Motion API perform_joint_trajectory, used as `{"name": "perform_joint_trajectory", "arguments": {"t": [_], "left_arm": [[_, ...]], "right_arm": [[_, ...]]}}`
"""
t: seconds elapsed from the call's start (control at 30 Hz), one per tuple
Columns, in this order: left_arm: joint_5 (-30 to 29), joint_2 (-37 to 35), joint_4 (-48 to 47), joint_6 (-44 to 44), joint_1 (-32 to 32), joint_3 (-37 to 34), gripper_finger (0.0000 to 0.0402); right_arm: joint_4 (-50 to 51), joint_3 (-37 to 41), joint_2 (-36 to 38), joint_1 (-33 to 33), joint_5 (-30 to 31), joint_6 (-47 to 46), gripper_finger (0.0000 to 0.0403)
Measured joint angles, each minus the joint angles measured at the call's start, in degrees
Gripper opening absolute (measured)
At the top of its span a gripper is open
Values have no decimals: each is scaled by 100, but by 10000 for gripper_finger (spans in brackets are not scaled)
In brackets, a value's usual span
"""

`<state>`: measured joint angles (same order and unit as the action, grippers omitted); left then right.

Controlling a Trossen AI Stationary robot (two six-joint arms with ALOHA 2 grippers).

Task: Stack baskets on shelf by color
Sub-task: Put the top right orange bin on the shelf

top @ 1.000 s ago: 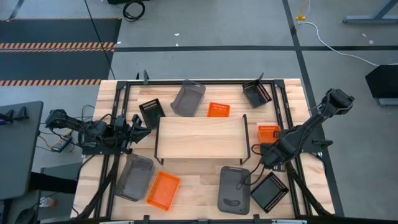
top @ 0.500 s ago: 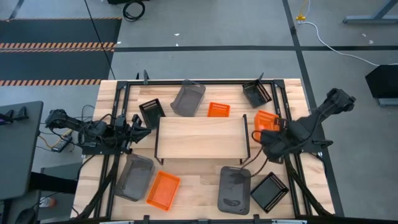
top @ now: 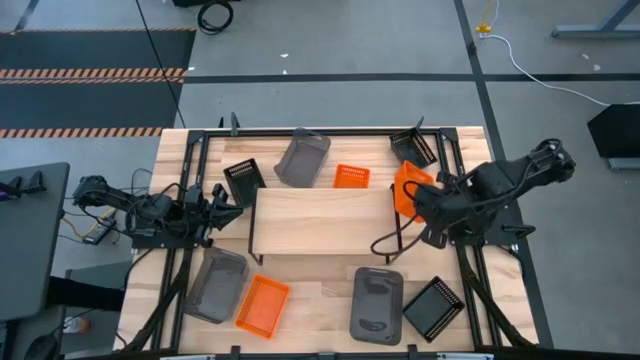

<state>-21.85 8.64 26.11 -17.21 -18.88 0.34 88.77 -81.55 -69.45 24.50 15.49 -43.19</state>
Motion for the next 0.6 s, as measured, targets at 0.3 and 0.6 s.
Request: {"name": "perform_joint_trajectory", "arguments": {"t": [0.3, 0.6], "left_arm": [[0, 0, 0, 0, -2, 0, 36], [-2, 0, 4, 2, -2, 2, 33]], "right_arm": [[-1885, -9, -2, -38, -9, 1374, 19], [-2352, -16, -541, -38, -339, 1346, 20]]}}
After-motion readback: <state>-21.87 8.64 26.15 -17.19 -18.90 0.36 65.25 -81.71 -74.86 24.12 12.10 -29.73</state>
